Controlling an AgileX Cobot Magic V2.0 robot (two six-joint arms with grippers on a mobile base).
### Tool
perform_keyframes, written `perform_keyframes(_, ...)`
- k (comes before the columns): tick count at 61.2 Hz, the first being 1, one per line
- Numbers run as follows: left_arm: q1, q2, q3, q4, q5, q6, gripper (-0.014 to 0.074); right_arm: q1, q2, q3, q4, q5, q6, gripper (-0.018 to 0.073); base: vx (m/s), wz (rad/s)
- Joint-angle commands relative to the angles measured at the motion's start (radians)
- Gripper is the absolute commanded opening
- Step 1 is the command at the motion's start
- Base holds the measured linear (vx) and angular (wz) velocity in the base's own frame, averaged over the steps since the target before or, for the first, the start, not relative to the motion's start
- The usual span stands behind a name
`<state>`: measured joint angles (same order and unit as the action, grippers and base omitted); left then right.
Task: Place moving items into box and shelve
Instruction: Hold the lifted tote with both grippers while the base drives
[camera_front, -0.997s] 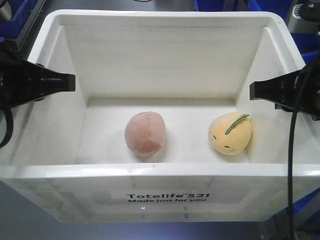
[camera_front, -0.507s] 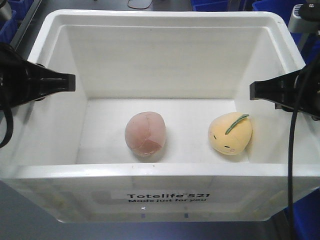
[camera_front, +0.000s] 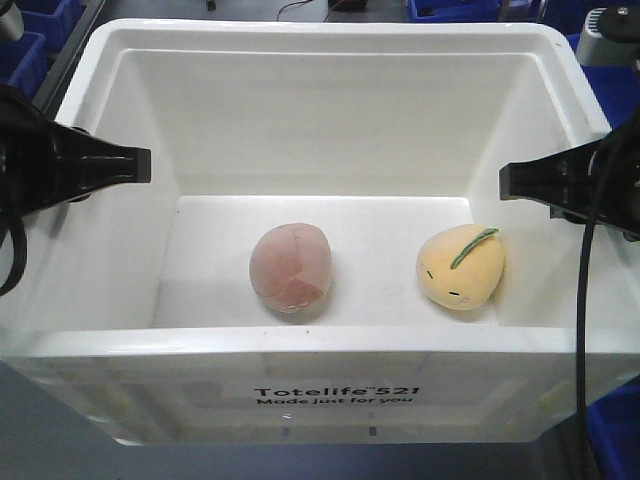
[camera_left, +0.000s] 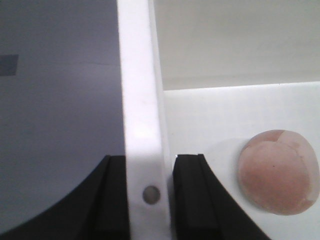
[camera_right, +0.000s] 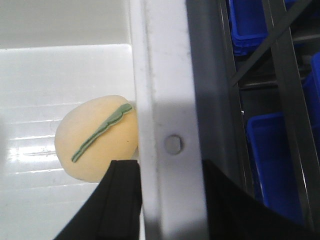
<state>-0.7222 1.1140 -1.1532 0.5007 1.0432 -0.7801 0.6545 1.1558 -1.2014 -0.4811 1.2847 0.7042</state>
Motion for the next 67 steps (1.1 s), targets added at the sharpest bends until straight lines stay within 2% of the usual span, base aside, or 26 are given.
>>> perform_keyframes(1,-0.012,-0.035,-0.044,0.071,-0.111,0.000,0.0150,-0.002,-0.025,-0.039,-0.094,-0.060,0.008,0.0152,0.32,0.18)
perform_keyframes(42,-0.012,-0.035,-0.044,0.071,-0.111,0.000,0.0150,-0.002,-0.025,-0.039,-0.094,-0.061,0.008,0.0152,0.28,0.28)
perform_keyframes(67,-0.012,-0.035,-0.044,0.071,-0.111,0.000,0.0150,-0.002,-0.025,-0.039,-0.094,-0.061,0.008,0.0152,0.22,0.46)
